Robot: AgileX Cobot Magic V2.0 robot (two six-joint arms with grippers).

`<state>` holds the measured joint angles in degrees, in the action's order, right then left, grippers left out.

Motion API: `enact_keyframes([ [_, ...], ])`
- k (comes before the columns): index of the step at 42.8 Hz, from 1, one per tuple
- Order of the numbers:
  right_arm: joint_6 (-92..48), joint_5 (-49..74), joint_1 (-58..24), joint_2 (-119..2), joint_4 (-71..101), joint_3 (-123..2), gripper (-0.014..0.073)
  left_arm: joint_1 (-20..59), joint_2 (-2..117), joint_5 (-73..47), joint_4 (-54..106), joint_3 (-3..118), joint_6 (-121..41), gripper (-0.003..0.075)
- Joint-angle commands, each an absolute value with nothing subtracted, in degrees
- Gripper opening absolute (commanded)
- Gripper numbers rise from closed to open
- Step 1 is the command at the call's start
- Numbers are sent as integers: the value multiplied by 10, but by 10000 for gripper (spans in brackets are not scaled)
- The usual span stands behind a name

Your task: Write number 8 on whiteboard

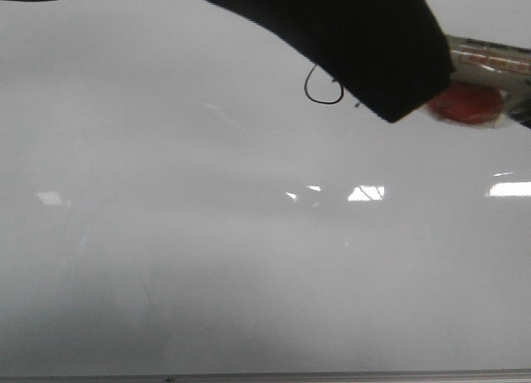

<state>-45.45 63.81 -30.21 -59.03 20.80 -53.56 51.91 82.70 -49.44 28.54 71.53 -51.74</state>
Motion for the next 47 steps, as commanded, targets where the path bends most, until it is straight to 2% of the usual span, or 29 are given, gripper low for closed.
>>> enact_keyframes([
  [1,-460,626,-302,-580,225,-550,-68,522,814,-489,307,736,-519,519],
  [12,-460,625,-302,-580,225,-550,-68,522,814,-483,326,736,-519,193],
  [20,-460,626,-302,-580,225,-550,-64,522,814,-483,327,736,-519,41],
  [23,-459,628,-302,-580,225,-550,-18,522,814,-483,327,736,-519,0],
  [27,-459,634,-302,-580,225,-550,132,522,814,-483,327,736,-518,-21],
  [33,-435,652,-298,-580,194,-553,476,518,813,-482,300,737,-482,-20],
  [36,-386,678,-287,-576,149,-561,579,518,806,-482,243,742,-428,-20],
  [43,-226,692,-248,-543,49,-565,590,518,768,-467,51,748,-232,-20],
  [47,-191,690,-231,-525,28,-565,590,518,745,-486,-95,748,-82,-20],
])
